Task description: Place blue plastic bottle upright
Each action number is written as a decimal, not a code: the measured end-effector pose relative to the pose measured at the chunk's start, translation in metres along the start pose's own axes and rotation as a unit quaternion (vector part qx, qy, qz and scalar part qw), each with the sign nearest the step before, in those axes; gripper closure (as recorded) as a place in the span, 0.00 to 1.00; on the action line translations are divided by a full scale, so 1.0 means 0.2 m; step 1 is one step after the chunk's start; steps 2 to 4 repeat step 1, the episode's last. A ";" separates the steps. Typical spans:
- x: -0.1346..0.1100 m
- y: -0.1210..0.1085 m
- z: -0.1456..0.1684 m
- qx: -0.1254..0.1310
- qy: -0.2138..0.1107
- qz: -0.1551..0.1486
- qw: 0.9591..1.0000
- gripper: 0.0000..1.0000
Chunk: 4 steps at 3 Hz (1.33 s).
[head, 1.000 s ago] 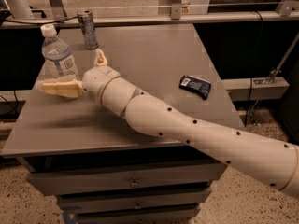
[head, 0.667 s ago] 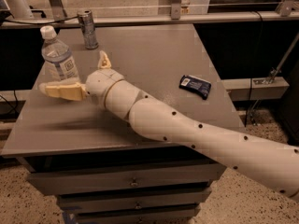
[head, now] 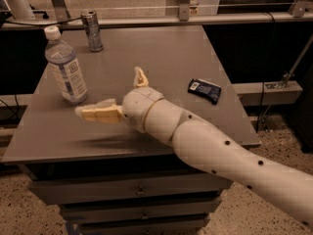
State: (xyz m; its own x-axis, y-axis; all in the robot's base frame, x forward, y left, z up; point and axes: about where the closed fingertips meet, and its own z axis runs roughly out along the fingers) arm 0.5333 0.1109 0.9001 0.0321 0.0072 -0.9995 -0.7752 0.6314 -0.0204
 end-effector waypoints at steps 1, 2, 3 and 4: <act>0.02 -0.12 -0.13 0.026 0.010 0.000 1.000 0.00; 0.02 -0.12 -0.13 0.026 0.010 0.000 1.000 0.00; 0.02 -0.12 -0.13 0.026 0.010 0.000 1.000 0.00; 0.02 -0.12 -0.13 0.026 0.010 0.000 1.000 0.00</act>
Offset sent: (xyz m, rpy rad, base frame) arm 0.0000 0.0000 0.0000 0.0000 0.0000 0.0000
